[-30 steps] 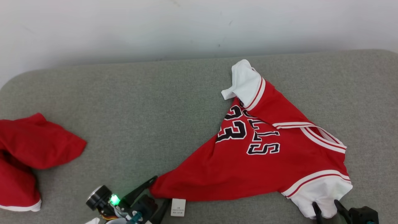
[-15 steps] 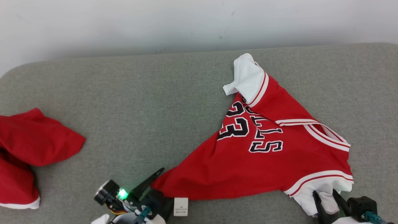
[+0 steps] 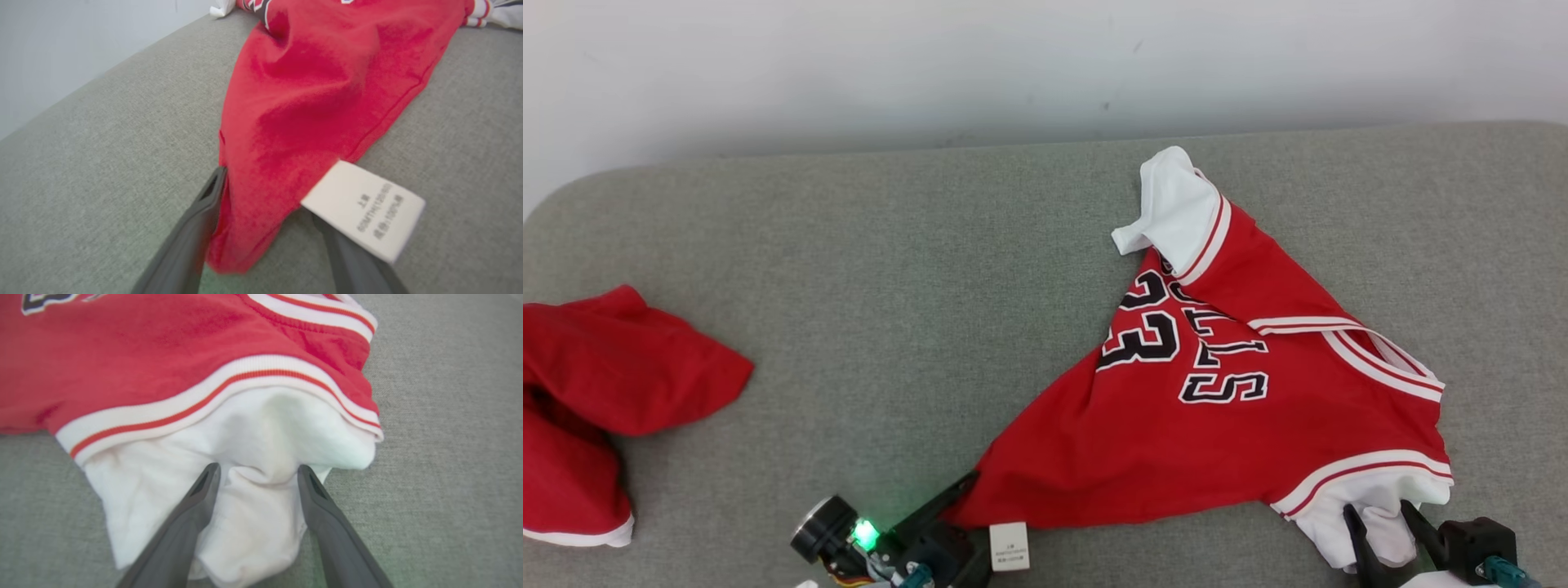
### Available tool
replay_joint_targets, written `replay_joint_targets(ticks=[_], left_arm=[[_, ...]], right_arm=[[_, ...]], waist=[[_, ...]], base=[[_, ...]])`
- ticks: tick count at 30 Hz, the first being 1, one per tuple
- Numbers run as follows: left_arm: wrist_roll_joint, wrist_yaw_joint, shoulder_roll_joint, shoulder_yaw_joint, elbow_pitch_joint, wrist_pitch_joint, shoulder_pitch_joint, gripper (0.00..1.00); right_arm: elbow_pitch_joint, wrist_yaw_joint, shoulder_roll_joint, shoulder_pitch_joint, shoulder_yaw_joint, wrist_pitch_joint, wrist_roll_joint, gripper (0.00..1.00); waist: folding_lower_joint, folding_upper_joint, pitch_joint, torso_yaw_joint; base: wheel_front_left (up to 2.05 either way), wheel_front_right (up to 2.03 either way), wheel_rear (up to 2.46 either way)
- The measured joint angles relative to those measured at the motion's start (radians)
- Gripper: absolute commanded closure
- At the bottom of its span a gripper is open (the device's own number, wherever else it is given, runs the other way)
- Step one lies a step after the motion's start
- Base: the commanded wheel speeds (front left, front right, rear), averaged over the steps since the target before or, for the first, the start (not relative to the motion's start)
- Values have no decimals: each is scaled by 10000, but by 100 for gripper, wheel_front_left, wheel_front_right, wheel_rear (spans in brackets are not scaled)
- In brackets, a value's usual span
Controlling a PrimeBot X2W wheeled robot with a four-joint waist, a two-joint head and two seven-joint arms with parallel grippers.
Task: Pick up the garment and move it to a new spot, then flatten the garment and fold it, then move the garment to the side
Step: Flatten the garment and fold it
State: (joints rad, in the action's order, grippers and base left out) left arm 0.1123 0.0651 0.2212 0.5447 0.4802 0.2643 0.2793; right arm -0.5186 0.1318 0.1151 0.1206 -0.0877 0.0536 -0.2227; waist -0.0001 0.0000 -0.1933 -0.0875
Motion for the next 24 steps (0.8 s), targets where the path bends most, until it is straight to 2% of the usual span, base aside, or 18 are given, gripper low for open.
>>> replay_joint_targets(ticks=[1,2,3,4,10,14,18,24], left_arm=[[-19,0,-21,10,19,2,6,58],[-63,-2,-65,6,46,2,23,76],[-109,0,-113,6,79,2,45,100],[-146,-2,-153,13,94,2,71,100],[-637,-82,-362,-161,-29,0,124,100],[-1206,-259,-384,-585,-548,0,-81,100],[-1720,-368,-337,-963,-1336,-4,-529,100],[-2495,-397,-347,-1373,-3108,-550,-1008,100]], right_arm=[[2,0,0,7,-2,-6,-29,50],[2,0,-2,16,-2,-15,-81,63],[-8,0,-8,32,8,-40,-132,89],[-15,0,-10,52,0,-98,-196,100],[-19,-33,-144,173,-35,-203,-1039,100],[702,-50,-148,-9,-215,-278,-1941,100],[2366,-13,144,-202,-211,-447,-2786,100],[5469,-13,579,-775,500,-1151,-4098,100]], waist=[[0,0,-42,6],[0,0,-86,13],[0,0,-122,20],[0,0,-151,26],[1,0,-63,62],[2,1,224,49],[2,0,614,35],[2,1,1237,67]], base=[[0,0,0],[0,0,0],[0,0,0],[0,0,0],[0,0,0],[0,0,0],[0,0,0],[0,0,0]])
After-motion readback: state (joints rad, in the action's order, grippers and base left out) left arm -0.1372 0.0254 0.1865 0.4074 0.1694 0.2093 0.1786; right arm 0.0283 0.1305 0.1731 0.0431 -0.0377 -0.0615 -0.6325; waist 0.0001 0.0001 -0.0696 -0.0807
